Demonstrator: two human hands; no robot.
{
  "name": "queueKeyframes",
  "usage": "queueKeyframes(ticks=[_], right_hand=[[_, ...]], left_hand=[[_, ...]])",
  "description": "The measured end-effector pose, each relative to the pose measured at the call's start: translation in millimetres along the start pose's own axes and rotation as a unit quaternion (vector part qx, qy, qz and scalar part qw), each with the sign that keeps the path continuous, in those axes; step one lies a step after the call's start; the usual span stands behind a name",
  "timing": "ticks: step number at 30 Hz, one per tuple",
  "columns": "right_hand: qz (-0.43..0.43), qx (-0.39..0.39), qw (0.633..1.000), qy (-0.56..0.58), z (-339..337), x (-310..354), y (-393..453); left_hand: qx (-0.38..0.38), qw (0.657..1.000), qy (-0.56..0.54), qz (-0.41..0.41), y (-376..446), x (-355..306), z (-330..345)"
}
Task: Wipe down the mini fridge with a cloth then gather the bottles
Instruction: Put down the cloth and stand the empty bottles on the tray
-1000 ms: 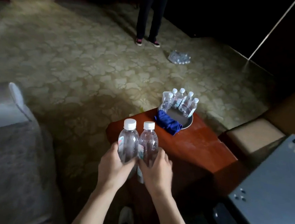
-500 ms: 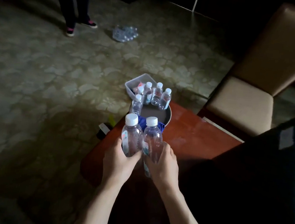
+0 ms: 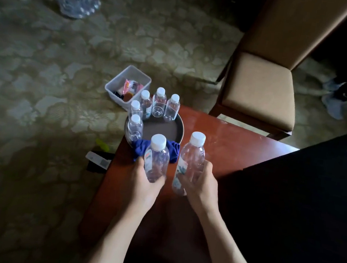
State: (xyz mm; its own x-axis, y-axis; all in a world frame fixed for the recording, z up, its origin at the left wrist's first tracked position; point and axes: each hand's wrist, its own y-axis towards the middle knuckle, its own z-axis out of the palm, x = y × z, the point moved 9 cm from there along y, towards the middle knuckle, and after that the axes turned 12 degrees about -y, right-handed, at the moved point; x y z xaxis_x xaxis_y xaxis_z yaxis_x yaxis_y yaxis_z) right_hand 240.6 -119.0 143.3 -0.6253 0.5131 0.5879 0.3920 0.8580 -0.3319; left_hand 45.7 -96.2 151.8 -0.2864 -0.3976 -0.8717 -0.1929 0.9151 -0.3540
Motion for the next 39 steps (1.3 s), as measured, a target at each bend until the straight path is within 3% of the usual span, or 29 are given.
queueKeyframes(ticks=[5, 10, 20, 30, 39], right_hand=[[0.045, -0.01, 0.998, 0.053, 16, -10, 57], [0.035, -0.02, 0.996, 0.082, 43, -14, 129], [0.01, -0.011, 0.996, 0.092, 98, -31, 249], [-0.043, -0.014, 0.996, 0.083, 139, -42, 289], [-0.088, 0.004, 0.995, 0.052, 145, -33, 287]], left_hand=[[-0.037, 0.999, 0.016, 0.021, 50, -2, 16], [-0.107, 0.991, 0.059, 0.05, 104, 6, 47], [-0.084, 0.994, 0.049, 0.048, 213, 65, 118], [-0.068, 0.996, -0.045, 0.048, 249, 108, 138], [-0.038, 0.993, 0.048, 0.101, 244, 108, 145]])
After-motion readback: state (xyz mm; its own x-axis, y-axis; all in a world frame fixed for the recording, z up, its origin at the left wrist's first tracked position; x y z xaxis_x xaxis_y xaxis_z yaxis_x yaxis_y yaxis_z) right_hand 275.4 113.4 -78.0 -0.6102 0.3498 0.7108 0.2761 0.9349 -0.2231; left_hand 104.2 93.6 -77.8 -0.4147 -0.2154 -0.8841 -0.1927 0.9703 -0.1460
